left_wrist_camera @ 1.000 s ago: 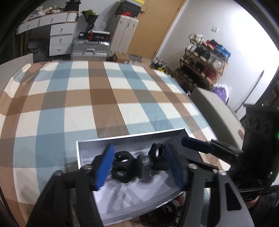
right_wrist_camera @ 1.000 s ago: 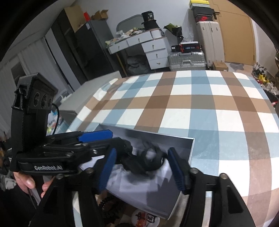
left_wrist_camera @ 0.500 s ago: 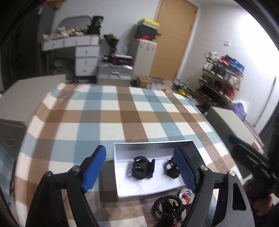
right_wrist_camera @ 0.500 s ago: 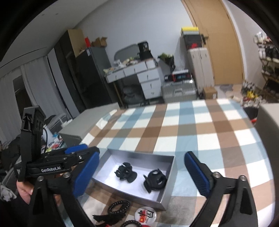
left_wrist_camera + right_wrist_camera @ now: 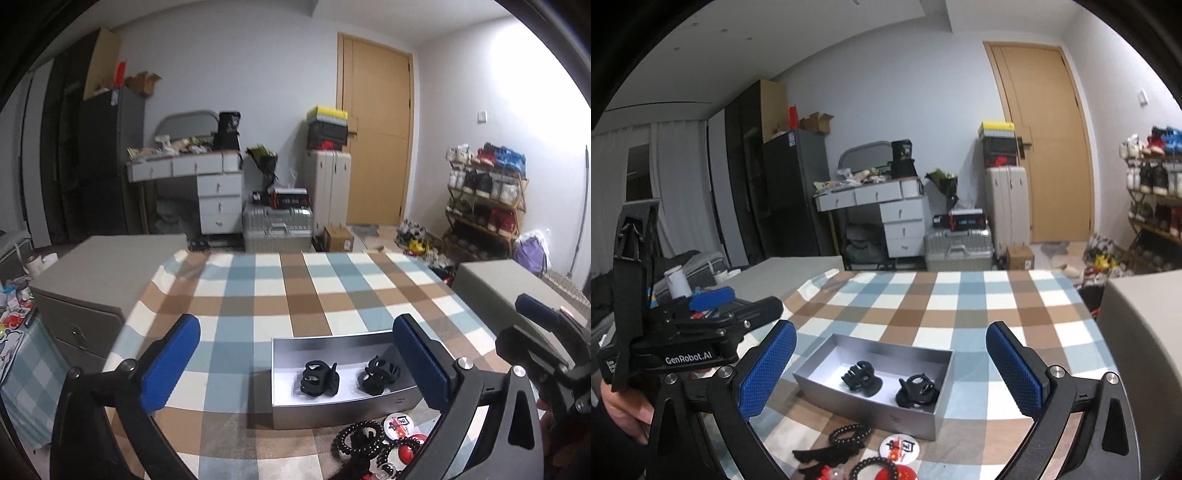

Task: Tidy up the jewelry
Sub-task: 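Withdraw the right gripper from the box back toward the jewelry pile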

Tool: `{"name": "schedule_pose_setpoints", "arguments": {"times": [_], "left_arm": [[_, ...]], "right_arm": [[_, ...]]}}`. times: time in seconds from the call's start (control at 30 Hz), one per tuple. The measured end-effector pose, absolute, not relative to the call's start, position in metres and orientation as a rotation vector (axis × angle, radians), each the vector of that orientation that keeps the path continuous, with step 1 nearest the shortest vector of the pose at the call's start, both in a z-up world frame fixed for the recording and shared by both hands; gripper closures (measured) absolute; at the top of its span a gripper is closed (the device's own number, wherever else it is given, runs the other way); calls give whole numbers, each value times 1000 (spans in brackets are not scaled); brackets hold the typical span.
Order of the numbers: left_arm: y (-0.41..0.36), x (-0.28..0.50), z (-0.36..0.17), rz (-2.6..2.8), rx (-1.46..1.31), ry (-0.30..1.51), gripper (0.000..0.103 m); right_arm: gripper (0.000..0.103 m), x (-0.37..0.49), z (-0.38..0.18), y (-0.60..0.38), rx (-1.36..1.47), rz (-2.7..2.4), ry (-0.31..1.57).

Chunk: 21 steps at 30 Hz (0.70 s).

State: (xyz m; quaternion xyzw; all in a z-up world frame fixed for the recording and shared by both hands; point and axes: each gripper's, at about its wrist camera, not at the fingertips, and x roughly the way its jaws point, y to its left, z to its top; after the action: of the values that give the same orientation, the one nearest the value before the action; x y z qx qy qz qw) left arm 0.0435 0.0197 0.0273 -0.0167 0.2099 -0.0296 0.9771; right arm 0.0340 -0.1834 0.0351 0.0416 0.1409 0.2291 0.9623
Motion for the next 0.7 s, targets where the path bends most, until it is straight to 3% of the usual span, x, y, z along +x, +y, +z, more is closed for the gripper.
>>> {"name": "schedule_pose_setpoints", "arguments": {"times": [0.33,0.7], "left_arm": [[16,17,22,-24,-20,417,1],[24,2,-19,12,-50,517,1]], "right_arm": [[0,0,29,-186,70,437,263],[0,-15,-8,-190,63,425,374]]}}
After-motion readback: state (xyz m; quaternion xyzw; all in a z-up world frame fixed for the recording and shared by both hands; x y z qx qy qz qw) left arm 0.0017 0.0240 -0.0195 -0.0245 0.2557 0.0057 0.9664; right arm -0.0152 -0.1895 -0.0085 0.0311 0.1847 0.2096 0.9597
